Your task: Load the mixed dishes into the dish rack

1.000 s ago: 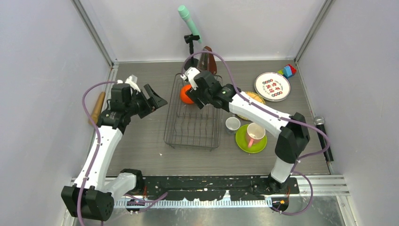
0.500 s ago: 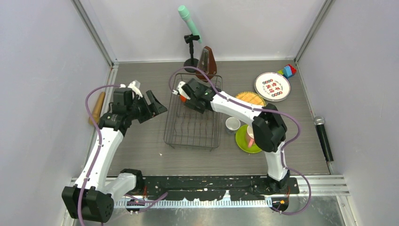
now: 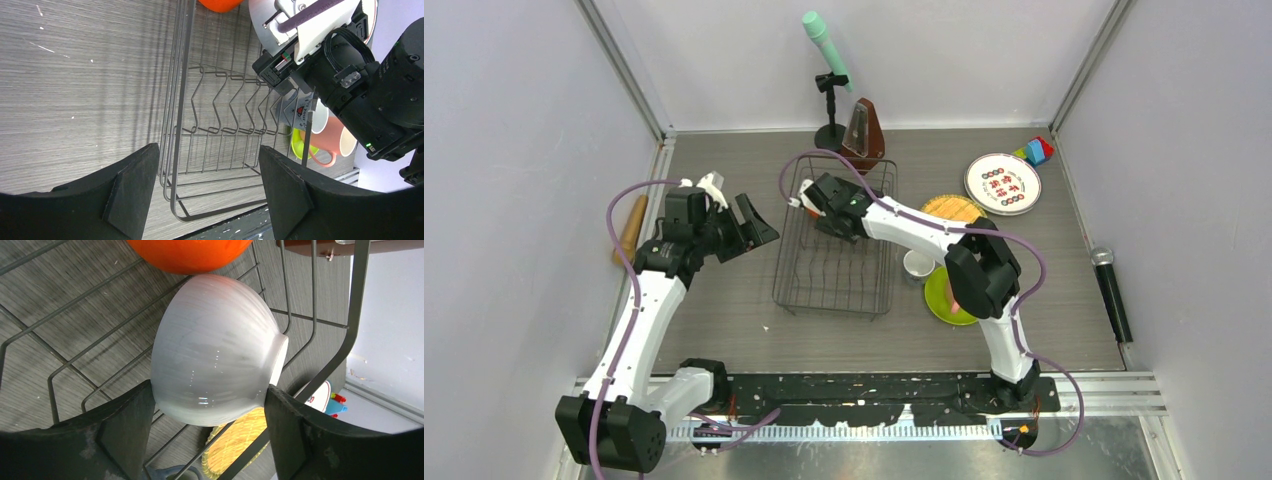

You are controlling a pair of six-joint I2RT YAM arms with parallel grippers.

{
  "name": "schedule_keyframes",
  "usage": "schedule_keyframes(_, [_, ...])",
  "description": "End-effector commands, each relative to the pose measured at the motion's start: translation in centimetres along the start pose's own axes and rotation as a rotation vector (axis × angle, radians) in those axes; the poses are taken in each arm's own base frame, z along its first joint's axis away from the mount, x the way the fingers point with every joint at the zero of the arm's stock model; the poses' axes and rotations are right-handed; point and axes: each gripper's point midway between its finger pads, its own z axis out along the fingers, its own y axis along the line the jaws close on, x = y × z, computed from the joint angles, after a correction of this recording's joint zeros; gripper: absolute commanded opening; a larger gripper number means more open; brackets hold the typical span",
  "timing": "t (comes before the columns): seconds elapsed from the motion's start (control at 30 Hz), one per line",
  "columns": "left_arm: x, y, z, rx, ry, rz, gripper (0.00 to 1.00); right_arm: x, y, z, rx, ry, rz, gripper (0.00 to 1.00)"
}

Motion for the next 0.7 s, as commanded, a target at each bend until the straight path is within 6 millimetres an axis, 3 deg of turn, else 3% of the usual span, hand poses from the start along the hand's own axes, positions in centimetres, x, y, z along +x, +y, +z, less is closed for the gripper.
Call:
schedule_keyframes(0.0, [-0.1,0.0,-0.3,0.003,-0.006,0.028,0.76,-1.3,-1.2,-1.4,0.006,-0.037,0.042,0.90])
schedule_keyframes(0.1, [0.0,-0.1,-0.3,0.005,-0.002,0.031,0.76,-1.3,0.0,-1.8,-0.067,-0.050,0.047,0.99])
schedule_keyframes(0.37, [0.1,-0.2,-0.4,0.009,0.003,0.038,0.76,-1.5,0.6,-2.7,-0.136,-0.075,0.057,1.00])
schedule_keyframes(0.53, [0.6,0.6,0.1,-0.014,0.025,0.037,0.76,-3.4,-0.7,-5.2,-0.168,-0.184,0.144,1.00])
schedule_keyframes(0.67, [1.6,1.9,1.1,-0.059,0.063,0.016,0.74,-5.3,-3.5,-8.4,-0.140,-0.287,0.282,1.00])
